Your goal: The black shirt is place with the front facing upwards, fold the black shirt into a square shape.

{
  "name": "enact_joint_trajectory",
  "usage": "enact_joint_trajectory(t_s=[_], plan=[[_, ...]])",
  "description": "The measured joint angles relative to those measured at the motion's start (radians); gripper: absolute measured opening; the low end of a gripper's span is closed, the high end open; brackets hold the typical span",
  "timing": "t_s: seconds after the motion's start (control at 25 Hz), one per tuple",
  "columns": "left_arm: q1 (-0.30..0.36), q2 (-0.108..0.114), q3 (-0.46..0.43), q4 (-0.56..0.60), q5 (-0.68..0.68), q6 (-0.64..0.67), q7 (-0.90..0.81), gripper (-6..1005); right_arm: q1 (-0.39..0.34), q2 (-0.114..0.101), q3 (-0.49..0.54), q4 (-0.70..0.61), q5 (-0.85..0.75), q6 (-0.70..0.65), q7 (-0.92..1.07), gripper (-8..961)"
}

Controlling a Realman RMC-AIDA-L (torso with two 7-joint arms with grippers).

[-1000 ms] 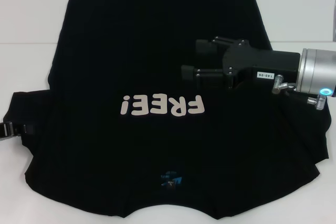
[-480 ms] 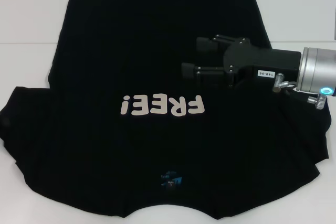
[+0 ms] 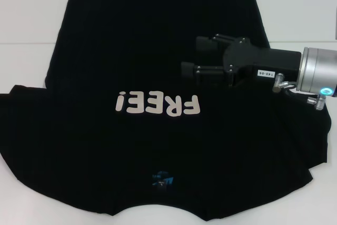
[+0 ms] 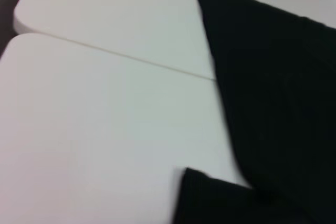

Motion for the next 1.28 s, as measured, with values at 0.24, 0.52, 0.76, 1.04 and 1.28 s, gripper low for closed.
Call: enact_joint_trajectory(t_s=[0.24, 0.52, 0.76, 1.04, 1.28], plan=[[-0.019, -0.003, 0.002, 0.006, -0.055, 0.167, 0.005, 19, 0.0, 0.003, 0.001, 0.0, 0.0, 0.003, 0.0, 916], [-0.043, -0.015, 0.008, 0.001, -0.126, 0.313, 0.045, 25, -0.001, 0.003, 0.001, 0.0, 0.0, 0.005, 0.0, 916], [-0.078, -0.061, 0.02, -0.011, -0.152, 0.344, 0.077, 30, -0.007, 0.003, 0.001, 0.0, 0.0, 0.005, 0.0, 915], [-0.098, -0.084, 0.045, -0.069, -0.151, 0.316, 0.121, 36, -0.012, 0.004, 0.001, 0.0, 0.0, 0.003, 0.0, 916], [-0.104, -0.121, 0.113, -0.071, -0.153, 0.272, 0.143, 41, -0.012, 0.004, 0.001, 0.0, 0.006, 0.003, -0.006, 915]])
